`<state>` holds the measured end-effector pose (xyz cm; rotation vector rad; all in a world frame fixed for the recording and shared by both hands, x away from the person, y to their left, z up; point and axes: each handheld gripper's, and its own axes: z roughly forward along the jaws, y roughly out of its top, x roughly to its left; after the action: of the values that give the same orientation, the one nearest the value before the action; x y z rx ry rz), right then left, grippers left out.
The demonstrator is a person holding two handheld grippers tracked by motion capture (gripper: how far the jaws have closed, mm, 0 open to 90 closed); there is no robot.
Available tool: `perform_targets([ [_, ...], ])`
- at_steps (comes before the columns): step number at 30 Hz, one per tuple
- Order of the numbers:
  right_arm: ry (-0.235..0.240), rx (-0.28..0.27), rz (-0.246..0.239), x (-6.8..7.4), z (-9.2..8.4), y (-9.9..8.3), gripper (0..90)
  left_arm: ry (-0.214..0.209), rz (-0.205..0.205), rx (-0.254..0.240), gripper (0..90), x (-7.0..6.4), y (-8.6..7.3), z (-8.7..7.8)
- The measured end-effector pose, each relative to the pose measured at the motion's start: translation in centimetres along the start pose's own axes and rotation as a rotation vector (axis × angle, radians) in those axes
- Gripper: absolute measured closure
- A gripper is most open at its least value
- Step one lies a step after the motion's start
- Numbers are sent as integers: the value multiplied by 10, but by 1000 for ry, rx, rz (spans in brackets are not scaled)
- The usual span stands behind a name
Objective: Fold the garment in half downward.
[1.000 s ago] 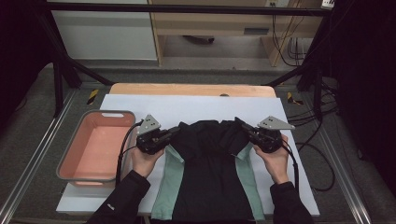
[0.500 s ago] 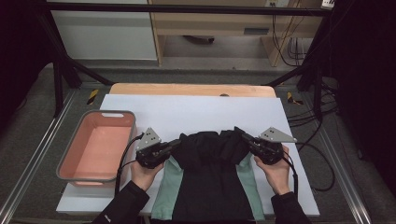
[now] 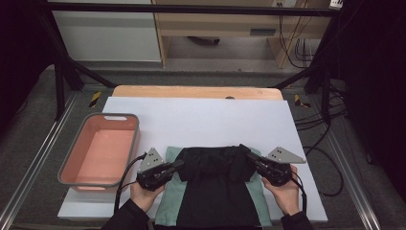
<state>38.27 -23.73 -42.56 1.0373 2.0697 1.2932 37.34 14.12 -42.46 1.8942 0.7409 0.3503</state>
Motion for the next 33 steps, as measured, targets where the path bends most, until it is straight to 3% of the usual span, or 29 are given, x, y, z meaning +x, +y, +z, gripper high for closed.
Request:
perform_targets([
  [11, 55, 94, 44, 8, -18, -27, 866, -26, -7, 75, 880, -11, -27, -17],
  [16, 91, 155, 64, 11, -22, -37, 863, -35, -25, 143, 878, -15, -40, -20],
  [22, 121, 240, 91, 11, -20, -47, 817, -43, -34, 174, 860, -14, -40, -17],
  [25, 129, 212, 97, 10, -22, -40, 736, -19, -37, 152, 751, -11, -31, -21],
  [28, 123, 173, 89, 7, -24, -30, 634, 10, -48, 128, 580, -3, -21, -22],
  [30, 109, 150, 101, 3, -23, -24, 565, 21, -52, 127, 447, 4, -15, -18],
  [33, 80, 139, 106, -4, -16, -15, 497, 58, -47, 117, 317, 15, -8, -10],
])
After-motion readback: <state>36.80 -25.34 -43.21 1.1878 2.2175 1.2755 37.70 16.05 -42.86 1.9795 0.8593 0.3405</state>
